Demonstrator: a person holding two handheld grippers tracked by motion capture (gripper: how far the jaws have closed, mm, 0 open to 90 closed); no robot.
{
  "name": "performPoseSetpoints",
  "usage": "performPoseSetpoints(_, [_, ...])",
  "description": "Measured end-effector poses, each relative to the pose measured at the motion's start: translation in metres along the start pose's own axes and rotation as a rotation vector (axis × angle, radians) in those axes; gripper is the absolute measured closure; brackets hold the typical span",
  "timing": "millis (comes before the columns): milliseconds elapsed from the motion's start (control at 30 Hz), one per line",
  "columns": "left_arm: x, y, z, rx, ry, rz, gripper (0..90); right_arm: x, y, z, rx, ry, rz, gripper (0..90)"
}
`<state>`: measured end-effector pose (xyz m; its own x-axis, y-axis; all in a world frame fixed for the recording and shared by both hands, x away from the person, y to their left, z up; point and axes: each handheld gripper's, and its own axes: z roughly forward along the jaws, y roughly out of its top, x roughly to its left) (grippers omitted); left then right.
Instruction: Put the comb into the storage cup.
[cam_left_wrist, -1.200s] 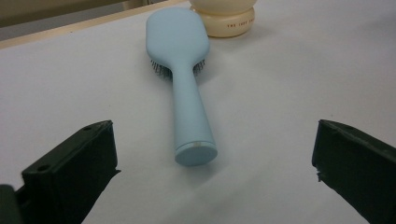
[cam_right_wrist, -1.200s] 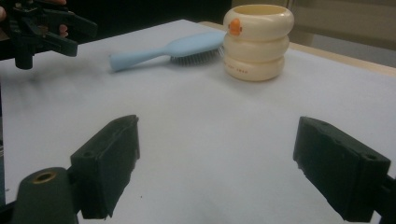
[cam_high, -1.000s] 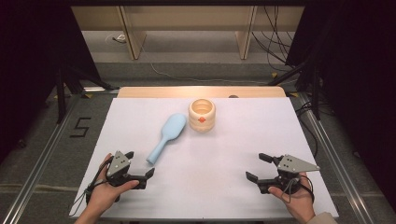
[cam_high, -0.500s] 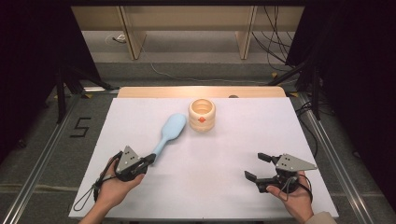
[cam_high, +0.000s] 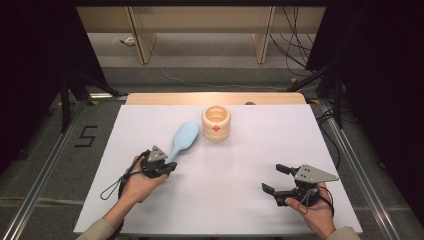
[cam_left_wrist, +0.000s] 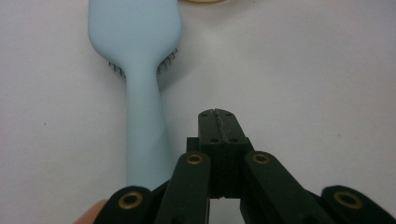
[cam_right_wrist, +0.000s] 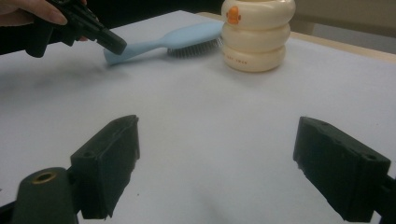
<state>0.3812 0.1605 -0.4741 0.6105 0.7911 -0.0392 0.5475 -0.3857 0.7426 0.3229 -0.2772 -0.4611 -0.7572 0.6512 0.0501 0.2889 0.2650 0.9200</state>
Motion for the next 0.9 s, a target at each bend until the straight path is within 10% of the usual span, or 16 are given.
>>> performPoseSetpoints(900, [0.013, 0.006, 0.02, 0.169, 0.068, 0.014, 89.9, 0.0, -0.001, 0.001, 0.012, 0.01, 0.002, 15.7])
